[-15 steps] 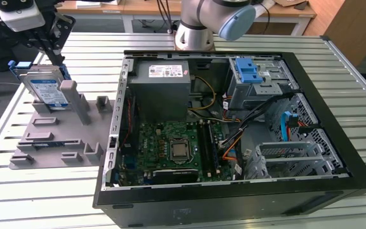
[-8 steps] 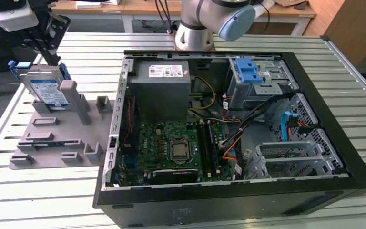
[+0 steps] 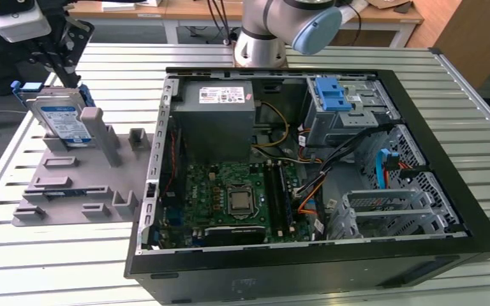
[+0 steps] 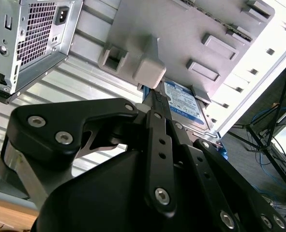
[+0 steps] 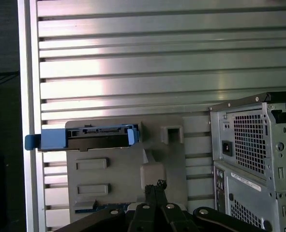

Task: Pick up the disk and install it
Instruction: 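Reach for the disk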

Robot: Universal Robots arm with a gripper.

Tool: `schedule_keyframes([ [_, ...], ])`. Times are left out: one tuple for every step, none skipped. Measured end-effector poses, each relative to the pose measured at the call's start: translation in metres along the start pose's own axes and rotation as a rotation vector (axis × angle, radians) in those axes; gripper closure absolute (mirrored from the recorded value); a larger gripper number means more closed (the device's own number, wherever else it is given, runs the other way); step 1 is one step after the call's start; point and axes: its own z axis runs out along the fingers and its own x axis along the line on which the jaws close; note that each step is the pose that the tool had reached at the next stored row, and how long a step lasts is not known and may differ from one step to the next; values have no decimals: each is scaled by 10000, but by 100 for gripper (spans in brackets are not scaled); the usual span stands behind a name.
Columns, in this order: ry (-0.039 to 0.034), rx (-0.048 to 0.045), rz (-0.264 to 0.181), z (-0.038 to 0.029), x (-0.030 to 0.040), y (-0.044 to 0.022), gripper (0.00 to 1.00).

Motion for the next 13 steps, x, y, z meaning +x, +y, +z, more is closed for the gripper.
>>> schedule_keyframes([
  [0, 0, 0, 0, 0, 0, 89],
  [0, 0, 0, 0, 1, 0, 89],
  [0, 0, 0, 0, 2, 0, 89],
  [1, 0, 0, 0, 4, 0, 89],
  [1, 0, 0, 0, 6, 0, 89],
  [0, 0, 0, 0, 8, 0, 89],
  [1, 0, 2, -1, 16, 2, 89],
  [0, 0, 1, 0, 32, 5, 89],
  [0, 0, -1, 0, 53, 9, 89],
  [1, 1, 0, -1, 80, 14, 89],
  [2, 1, -1, -2, 110, 19, 89],
  [0, 0, -1, -1, 140, 30, 89],
  [-1, -1, 0, 0, 169, 47, 89],
])
